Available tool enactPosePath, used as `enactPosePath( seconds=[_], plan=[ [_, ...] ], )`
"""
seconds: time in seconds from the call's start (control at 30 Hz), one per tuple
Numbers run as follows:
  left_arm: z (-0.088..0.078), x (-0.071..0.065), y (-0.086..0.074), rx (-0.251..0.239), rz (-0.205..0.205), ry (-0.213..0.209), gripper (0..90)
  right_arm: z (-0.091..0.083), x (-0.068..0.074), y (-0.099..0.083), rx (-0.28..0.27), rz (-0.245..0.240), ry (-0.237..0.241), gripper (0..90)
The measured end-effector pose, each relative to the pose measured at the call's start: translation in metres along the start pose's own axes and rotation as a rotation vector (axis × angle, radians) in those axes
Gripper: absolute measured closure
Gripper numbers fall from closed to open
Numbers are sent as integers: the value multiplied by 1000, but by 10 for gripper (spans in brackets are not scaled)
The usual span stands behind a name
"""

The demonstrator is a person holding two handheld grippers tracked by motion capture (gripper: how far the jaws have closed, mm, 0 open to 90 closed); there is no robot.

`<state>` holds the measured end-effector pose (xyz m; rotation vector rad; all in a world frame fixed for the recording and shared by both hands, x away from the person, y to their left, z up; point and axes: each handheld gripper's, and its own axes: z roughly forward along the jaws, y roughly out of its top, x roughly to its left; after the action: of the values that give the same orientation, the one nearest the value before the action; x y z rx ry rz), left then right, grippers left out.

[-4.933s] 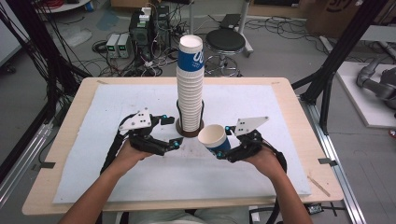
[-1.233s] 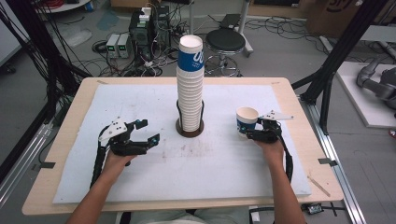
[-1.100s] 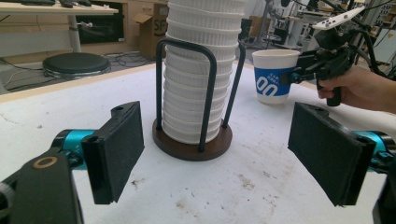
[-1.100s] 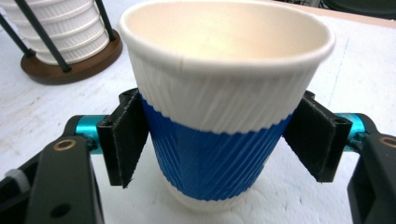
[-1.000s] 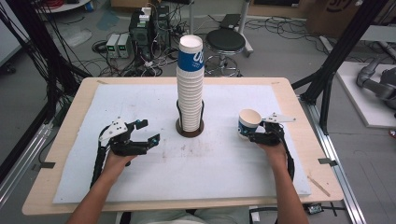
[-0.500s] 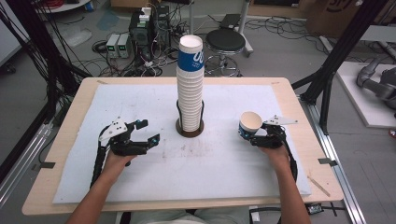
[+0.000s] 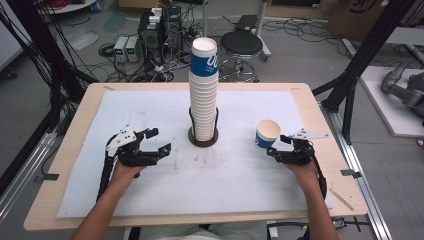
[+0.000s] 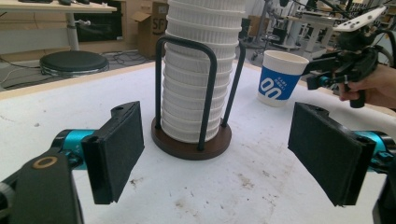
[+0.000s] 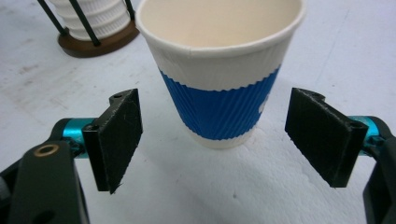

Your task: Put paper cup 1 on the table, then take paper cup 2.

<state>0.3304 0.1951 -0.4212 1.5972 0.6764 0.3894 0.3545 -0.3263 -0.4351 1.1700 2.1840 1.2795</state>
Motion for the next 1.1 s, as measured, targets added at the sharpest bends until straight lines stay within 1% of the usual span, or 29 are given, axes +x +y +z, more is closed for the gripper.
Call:
enactPosePath(
  seconds=[0.03, 0.1, 0.2, 0.27, 0.33, 0.4, 0.43, 0.53, 0.57, 0.6, 0.7, 0.9, 0.97, 1.1],
  plan=[
    [0, 0, 0, -1, 0, 0, 180, -5, 0, -1, -12, 8, 3, 196],
    [0, 1, 0, 0, -5, 0, 180, -15, 0, -3, -37, 3, 2, 196],
    [-1, 1, 1, -7, -13, 4, 181, -29, 3, -6, -57, 9, -2, 196],
    [-2, 2, 2, -7, -5, 10, 180, -38, 6, -9, -68, 5, -9, 196],
    [-2, 3, 3, -13, -12, 12, 180, -45, 8, -10, -78, -3, -10, 196],
    [-4, 5, 4, -15, -9, 15, 180, -52, 13, -10, -89, -5, -12, 196],
    [-4, 5, 4, -20, -17, 16, 181, -55, 15, -9, -99, -8, -12, 196],
    [-7, 7, 6, -27, -17, 17, 180, -63, 20, -7, -128, -21, -7, 196],
    [-7, 7, 6, -28, -14, 17, 180, -65, 23, -6, -136, -17, -2, 196],
    [-8, 6, 6, -33, -19, 21, 180, -67, 24, -5, -141, -18, -5, 195],
    [-10, 6, 7, -36, -9, 24, 181, -70, 27, -3, -162, -30, -3, 196],
    [-10, 4, 8, -37, -10, 22, 181, -70, 31, 0, -168, -43, 4, 196],
    [-10, 4, 8, -37, -8, 20, 180, -70, 31, 0, -164, -38, 8, 196],
    [-11, 6, 8, -40, -12, 23, 180, -69, 33, 3, -169, -49, 11, 196]
  ],
)
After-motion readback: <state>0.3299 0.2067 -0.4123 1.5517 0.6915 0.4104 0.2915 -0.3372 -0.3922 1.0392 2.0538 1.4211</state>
